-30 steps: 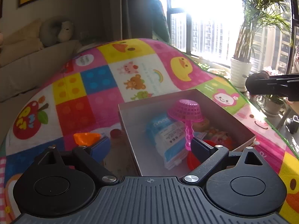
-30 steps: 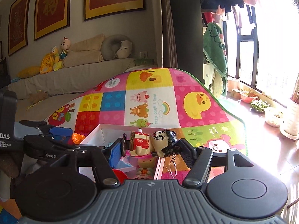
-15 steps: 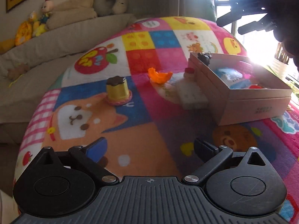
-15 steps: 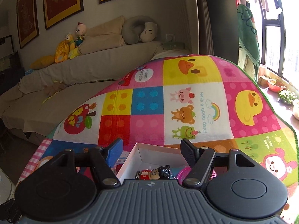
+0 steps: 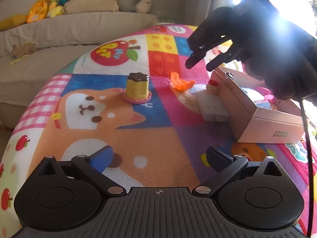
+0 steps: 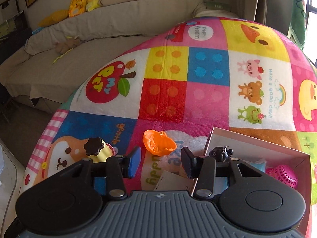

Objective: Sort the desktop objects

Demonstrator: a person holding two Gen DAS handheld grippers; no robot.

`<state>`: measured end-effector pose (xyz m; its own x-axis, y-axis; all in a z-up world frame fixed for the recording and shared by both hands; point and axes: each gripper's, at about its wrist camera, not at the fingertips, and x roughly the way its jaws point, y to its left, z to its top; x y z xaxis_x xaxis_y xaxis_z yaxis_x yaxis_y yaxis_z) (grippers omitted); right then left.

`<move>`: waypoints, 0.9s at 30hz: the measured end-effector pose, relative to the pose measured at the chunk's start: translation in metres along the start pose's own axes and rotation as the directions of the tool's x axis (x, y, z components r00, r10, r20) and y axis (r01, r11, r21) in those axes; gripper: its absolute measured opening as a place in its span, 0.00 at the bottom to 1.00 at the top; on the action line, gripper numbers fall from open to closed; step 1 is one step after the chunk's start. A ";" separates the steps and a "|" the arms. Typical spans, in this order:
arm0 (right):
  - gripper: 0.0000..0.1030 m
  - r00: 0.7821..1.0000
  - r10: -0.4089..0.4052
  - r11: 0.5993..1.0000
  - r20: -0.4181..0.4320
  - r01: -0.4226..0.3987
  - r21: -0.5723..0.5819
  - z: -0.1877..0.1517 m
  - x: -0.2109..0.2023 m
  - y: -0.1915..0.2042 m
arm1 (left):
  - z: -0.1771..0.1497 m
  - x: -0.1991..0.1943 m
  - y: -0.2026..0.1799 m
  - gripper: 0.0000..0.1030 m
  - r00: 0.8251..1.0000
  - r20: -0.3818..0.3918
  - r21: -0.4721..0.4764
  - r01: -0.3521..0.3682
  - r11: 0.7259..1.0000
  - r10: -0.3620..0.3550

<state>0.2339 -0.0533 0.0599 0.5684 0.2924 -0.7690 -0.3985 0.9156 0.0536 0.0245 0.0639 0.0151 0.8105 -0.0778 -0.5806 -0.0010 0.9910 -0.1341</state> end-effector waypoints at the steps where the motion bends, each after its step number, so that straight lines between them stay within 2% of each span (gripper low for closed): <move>1: 0.44 1.000 -0.013 1.000 -0.016 0.013 -0.006 0.004 0.012 0.009 | -0.001 0.000 -0.001 1.00 1.000 0.001 0.005 -0.003 1.000 0.003; 3: 0.55 0.999 -0.033 0.999 -0.042 0.033 -0.009 0.011 0.033 0.021 | -0.001 -0.001 -0.004 1.00 1.000 0.008 0.022 -0.006 1.000 0.006; 6: 0.62 0.994 -0.095 0.993 -0.050 0.091 -0.072 0.016 0.059 0.039 | -0.002 -0.002 -0.006 1.00 1.000 0.013 0.034 -0.010 0.999 0.010; 9: 0.63 0.987 -0.150 0.983 -0.066 0.141 -0.122 0.017 0.079 0.048 | -0.001 0.000 -0.001 1.00 1.000 0.002 0.007 -0.010 1.000 0.010; 12: 0.62 0.987 -0.132 0.986 -0.089 0.121 -0.118 0.017 0.084 0.049 | -0.001 0.000 0.001 1.00 1.000 -0.002 -0.005 -0.005 1.000 0.005; 14: 0.53 0.988 -0.121 0.987 -0.096 0.109 -0.122 0.016 0.082 0.050 | -0.002 -0.001 0.000 1.00 1.000 0.001 0.001 -0.004 1.000 0.004; 15: 0.40 0.988 -0.108 0.988 -0.112 0.094 -0.124 0.015 0.082 0.050 | -0.002 -0.001 0.000 1.00 1.000 0.002 0.003 -0.004 1.000 0.004; 17: 0.24 0.987 -0.097 0.989 -0.130 0.081 -0.121 0.011 0.079 0.050 | -0.002 0.000 0.000 1.00 1.000 0.000 0.000 -0.002 1.000 0.002; 18: 0.20 0.987 -0.091 0.990 -0.134 0.075 -0.119 0.008 0.076 0.050 | -0.002 0.000 0.001 1.00 1.000 -0.001 -0.003 -0.001 1.000 0.001; 21: 0.09 0.988 -0.064 0.991 -0.139 0.047 -0.124 -0.002 0.063 0.049 | -0.001 0.001 0.003 1.00 1.000 -0.005 -0.012 0.002 1.000 -0.002; 25: 0.02 0.992 -0.007 0.991 -0.127 -0.010 -0.134 -0.016 0.034 0.049 | -0.002 0.000 0.001 1.00 1.000 -0.001 0.001 0.009 1.000 -0.009; 27: 0.02 0.990 0.041 0.990 -0.136 -0.058 -0.128 -0.023 0.017 0.050 | -0.002 0.000 0.000 1.00 1.000 0.003 0.011 0.015 1.000 -0.015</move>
<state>0.2076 -0.0086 0.0350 0.4485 0.2893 -0.8457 -0.5199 0.8541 0.0164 0.0235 0.0635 0.0135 0.8119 -0.0922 -0.5764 0.0175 0.9908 -0.1339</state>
